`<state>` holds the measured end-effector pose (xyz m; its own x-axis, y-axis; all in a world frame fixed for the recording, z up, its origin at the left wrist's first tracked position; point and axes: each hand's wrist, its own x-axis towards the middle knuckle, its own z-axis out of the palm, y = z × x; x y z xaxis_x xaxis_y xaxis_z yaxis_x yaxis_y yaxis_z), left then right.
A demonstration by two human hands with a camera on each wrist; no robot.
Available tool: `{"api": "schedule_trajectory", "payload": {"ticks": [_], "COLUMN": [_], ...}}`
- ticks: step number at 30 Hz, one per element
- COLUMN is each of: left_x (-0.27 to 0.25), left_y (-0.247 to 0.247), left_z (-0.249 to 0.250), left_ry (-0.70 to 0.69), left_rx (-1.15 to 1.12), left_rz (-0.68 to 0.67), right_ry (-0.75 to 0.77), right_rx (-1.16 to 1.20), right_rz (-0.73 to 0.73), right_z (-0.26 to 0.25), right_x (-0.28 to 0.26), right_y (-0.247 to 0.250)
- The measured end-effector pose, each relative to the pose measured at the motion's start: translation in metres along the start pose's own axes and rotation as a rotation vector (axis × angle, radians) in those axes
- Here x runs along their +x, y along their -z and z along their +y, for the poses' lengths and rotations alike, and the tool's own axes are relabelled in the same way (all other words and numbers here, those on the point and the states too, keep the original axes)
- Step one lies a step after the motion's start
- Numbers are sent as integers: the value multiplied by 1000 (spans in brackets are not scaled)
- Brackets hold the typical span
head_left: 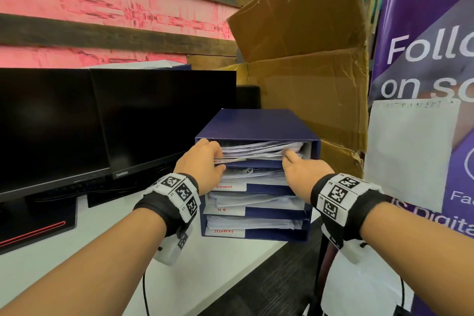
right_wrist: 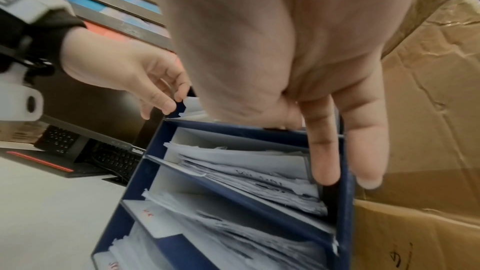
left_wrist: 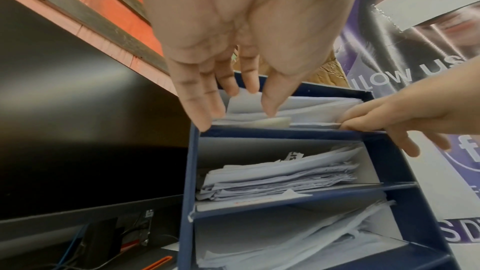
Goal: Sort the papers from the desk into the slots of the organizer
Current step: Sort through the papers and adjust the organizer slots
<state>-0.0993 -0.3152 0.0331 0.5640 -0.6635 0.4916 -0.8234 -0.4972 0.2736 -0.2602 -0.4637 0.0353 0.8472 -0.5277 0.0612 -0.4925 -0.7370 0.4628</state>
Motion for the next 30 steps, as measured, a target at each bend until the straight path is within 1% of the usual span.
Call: {"api": "schedule_trajectory", "payload": {"ticks": [3, 5, 6, 8, 10, 12, 13, 14, 15, 16, 17, 18, 19, 20, 21, 22, 24, 26, 27, 30], "left_x": [-4, -6, -7, -9, -11, -15, -16, -18, -19, -20, -20, -21, -21, -21, -22, -24, -31, -40, -45, -56], "left_y": [6, 7, 8, 10, 9, 10, 10, 11, 11, 12, 15, 19, 24, 29, 34, 39, 48, 55, 57, 59], "left_z": [8, 14, 18, 24, 27, 30, 32, 33, 32, 32, 30, 28, 25, 21, 18, 13, 7, 2, -2, -13], "left_ry": [-16, -35, -47, -82, -129, -133, -133, -142, -151, -156, -157, -163, -168, -172, -179, -191, -207, -201, -192, -178], "left_rx": [58, 131, 167, 257, 352, 334, 317, 326, 354, 374, 376, 372, 355, 336, 318, 303, 259, 210, 189, 131], "left_rz": [12, 45, 62, 71, 23, -77, -119, -145, -156, -159, -163, -163, -171, -189, -202, -211, -244, -296, -326, -442], "right_ry": [11, 25, 34, 77, 187, 288, 304, 285, 206, 71, -93, -228, -324, -382, -404, -391, -350, -303, -278, -278], "right_rx": [47, 94, 121, 190, 255, 348, 439, 564, 705, 860, 1031, 1231, 1442, 1636, 1779, 1872, 1981, 2045, 2070, 2108], "right_rz": [-8, 15, 41, 140, 258, 355, 420, 525, 656, 772, 804, 730, 578, 376, 174, 20, -162, -259, -261, -127], "right_z": [1, 3, 5, 12, 19, 25, 27, 29, 32, 38, 43, 45, 45, 42, 38, 32, 20, 10, 7, 0], "right_x": [-24, -36, -42, -54, -66, -75, -77, -77, -74, -68, -63, -59, -55, -52, -51, -48, -45, -44, -44, -42], "right_y": [-4, -7, -8, -11, -12, -16, -17, -19, -23, -28, -29, -29, -27, -26, -26, -27, -31, -32, -32, -27]}}
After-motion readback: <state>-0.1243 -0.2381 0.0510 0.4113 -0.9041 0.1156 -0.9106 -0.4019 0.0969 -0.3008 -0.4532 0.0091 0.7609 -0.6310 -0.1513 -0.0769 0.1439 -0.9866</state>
